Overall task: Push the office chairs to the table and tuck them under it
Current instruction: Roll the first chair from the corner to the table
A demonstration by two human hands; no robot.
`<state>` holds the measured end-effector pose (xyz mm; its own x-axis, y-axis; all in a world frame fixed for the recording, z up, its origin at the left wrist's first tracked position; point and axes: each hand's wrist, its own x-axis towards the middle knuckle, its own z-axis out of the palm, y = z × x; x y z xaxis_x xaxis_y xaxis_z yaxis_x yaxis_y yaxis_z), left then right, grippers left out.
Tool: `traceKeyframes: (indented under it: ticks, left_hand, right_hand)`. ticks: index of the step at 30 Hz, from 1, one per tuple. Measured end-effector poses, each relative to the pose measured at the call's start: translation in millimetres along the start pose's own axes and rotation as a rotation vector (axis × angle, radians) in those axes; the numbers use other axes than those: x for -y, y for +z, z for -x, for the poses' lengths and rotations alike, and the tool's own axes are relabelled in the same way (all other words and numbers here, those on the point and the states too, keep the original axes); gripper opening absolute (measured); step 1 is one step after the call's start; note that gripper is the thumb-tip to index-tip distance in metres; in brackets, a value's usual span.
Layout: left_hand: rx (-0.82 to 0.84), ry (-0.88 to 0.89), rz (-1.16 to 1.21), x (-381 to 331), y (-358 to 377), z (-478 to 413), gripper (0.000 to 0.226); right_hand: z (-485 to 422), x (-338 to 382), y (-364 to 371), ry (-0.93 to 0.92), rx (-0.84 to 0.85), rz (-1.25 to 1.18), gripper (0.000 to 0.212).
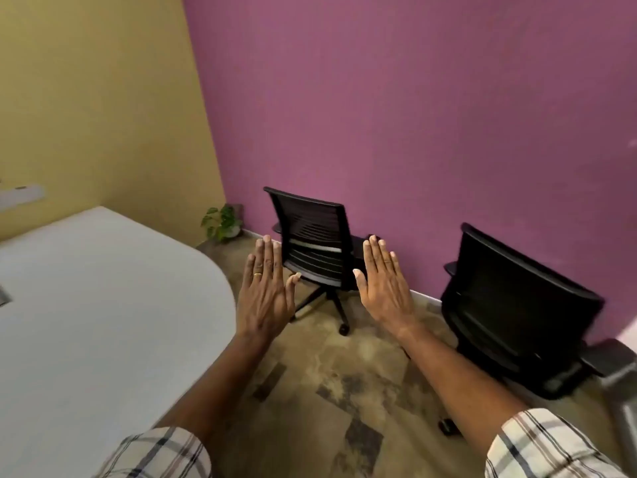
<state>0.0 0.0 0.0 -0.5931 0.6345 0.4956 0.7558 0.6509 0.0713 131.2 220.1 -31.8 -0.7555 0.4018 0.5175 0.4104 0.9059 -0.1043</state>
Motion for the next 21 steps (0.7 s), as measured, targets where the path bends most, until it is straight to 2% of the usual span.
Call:
traceKeyframes:
  ticks: [9, 21]
  left_hand:
    - [0.082, 0.315, 0.18, -111.7, 57.7, -46.2, 0.074]
    - [0.167, 0.667, 0.346, -210.9, 94.8, -107.7, 0.081]
  right_hand:
    - [54.6, -110.5, -36.5, 0.374, 0.057, 0.231, 0.068]
    - [112.1, -178.9, -84.3, 0.769, -0.021, 0.391, 0.067]
